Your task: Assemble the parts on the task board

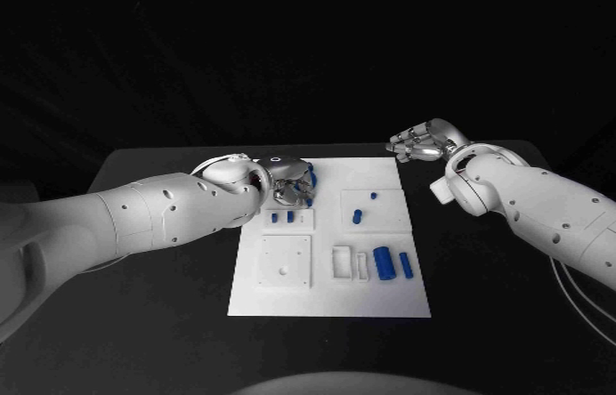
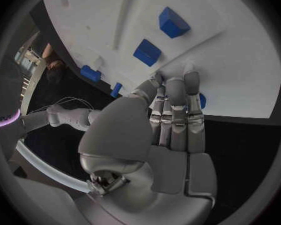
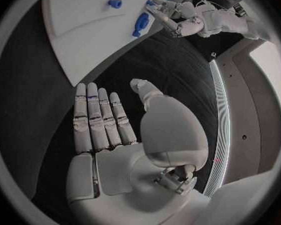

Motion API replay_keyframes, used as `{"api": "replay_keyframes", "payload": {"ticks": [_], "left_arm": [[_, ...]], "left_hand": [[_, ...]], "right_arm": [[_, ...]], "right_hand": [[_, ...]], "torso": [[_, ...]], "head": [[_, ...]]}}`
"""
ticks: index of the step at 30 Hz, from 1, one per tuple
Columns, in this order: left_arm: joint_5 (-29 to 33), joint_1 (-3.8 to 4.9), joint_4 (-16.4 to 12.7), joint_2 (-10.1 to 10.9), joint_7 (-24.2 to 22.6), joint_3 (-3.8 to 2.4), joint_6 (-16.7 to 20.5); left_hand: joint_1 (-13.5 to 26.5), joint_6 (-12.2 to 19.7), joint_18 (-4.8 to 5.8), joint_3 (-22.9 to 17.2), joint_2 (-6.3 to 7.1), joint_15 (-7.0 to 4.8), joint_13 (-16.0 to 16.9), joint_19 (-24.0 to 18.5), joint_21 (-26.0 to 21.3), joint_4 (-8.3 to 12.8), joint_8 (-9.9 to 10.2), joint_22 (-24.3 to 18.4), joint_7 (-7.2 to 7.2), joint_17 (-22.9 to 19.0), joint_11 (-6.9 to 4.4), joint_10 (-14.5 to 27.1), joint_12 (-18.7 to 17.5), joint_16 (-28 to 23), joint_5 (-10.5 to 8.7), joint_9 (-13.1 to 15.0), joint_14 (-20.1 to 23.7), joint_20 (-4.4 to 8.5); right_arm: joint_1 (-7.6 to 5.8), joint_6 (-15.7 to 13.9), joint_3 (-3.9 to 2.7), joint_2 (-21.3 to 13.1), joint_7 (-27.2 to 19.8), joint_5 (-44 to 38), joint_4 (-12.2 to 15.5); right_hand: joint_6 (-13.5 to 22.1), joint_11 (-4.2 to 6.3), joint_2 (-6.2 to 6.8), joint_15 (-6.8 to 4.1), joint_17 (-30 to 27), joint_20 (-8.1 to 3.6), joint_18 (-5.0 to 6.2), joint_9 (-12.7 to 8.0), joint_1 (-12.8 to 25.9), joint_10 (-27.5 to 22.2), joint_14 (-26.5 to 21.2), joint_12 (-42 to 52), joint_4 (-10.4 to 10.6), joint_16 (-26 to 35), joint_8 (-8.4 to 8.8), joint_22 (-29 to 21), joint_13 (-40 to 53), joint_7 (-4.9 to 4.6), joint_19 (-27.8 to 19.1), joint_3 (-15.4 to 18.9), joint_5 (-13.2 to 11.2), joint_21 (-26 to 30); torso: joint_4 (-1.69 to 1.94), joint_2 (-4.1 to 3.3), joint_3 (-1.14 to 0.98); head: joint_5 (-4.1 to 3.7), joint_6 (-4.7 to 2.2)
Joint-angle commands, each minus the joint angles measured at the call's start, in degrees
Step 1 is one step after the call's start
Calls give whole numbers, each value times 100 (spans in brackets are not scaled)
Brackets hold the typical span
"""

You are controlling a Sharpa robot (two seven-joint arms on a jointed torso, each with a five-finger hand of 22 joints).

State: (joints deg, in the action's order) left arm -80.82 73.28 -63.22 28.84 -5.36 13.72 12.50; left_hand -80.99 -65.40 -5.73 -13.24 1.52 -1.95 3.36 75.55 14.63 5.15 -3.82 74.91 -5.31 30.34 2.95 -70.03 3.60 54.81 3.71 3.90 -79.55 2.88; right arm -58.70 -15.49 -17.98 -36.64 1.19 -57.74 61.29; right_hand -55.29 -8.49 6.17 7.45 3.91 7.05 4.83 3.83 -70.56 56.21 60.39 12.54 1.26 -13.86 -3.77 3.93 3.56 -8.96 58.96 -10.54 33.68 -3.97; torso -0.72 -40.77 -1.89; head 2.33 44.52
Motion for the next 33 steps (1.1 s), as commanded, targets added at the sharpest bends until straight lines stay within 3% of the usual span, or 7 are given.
{"api": "replay_keyframes", "payload": {"ticks": [1, 7, 17, 23, 33], "left_arm": [[60, -12, -4, -16, -54, 2, -78], [97, -12, 1, -30, -53, 2, -67], [108, -12, -24, -42, -56, 2, -144], [93, -12, -35, -44, -54, 2, -217], [56, -12, -16, -42, -34, 2, -235]], "left_hand": [[82, 142, -17, 11, 30, -18, 2, -31, 23, -12, 32, 106, 3, 3, 21, 53, -28, 26, 12, -16, -3, 5], [93, 605, -18, -5, 136, -9, 2, -28, 28, -15, 30, 101, 6, -2, 36, 110, -28, 32, 1, -29, -5, 1], [64, 634, -42, -45, 175, 5, 3, -28, 33, -13, 24, 104, 2, 0, 52, 148, -27, 55, 9, -26, -2, -18], [8, 175, -28, -160, 47, -32, 3, -39, 93, 26, 22, 125, -32, 35, -4, -86, -28, 151, 9, -17, -13, 9], [-77, -257, -22, -265, -195, -63, 10, -95, 283, 203, 17, 133, -14, 66, -88, -449, -23, 296, 6, -2, -55, 50]], "right_arm": [[0, 61, -1, 0, -72, 3, 11], [0, 66, -1, 3, -71, 3, 10], [0, 81, -1, 5, -66, 3, 8], [0, 88, -1, 5, -64, 3, 8], [0, 101, -1, 15, -64, 3, -1]], "right_hand": [[-1, -3, -13, -4, -8, -3, -35, -7, 33, -13, -23, -30, -13, 19, 15, -7, -8, -46, -14, 10, 2, 4], [-1, -3, -13, -4, -8, -3, -35, -7, 33, -13, -23, -30, -13, 19, 15, -7, -8, -46, -14, 10, 2, 4], [0, -3, -17, -3, -8, -3, -35, -7, 27, -16, -28, -30, -14, 20, 15, -6, -8, -45, -14, 21, 8, 3], [0, -3, -17, -3, -8, -3, -35, -7, 27, -16, -28, -30, -14, 20, 15, -6, -8, -45, -14, 21, 8, 3], [0, -3, -17, -3, -8, -3, -35, -7, 27, -16, -28, -30, -14, 20, 15, -6, -8, -45, -14, 21, 8, 3]], "torso": [[1, 0, -3], [-3, 0, -4], [0, 0, -1], [-1, 0, 0], [-1, -1, 1]], "head": [[-4, -5], [0, -4], [-4, -4], [-2, -1], [-8, 0]]}}
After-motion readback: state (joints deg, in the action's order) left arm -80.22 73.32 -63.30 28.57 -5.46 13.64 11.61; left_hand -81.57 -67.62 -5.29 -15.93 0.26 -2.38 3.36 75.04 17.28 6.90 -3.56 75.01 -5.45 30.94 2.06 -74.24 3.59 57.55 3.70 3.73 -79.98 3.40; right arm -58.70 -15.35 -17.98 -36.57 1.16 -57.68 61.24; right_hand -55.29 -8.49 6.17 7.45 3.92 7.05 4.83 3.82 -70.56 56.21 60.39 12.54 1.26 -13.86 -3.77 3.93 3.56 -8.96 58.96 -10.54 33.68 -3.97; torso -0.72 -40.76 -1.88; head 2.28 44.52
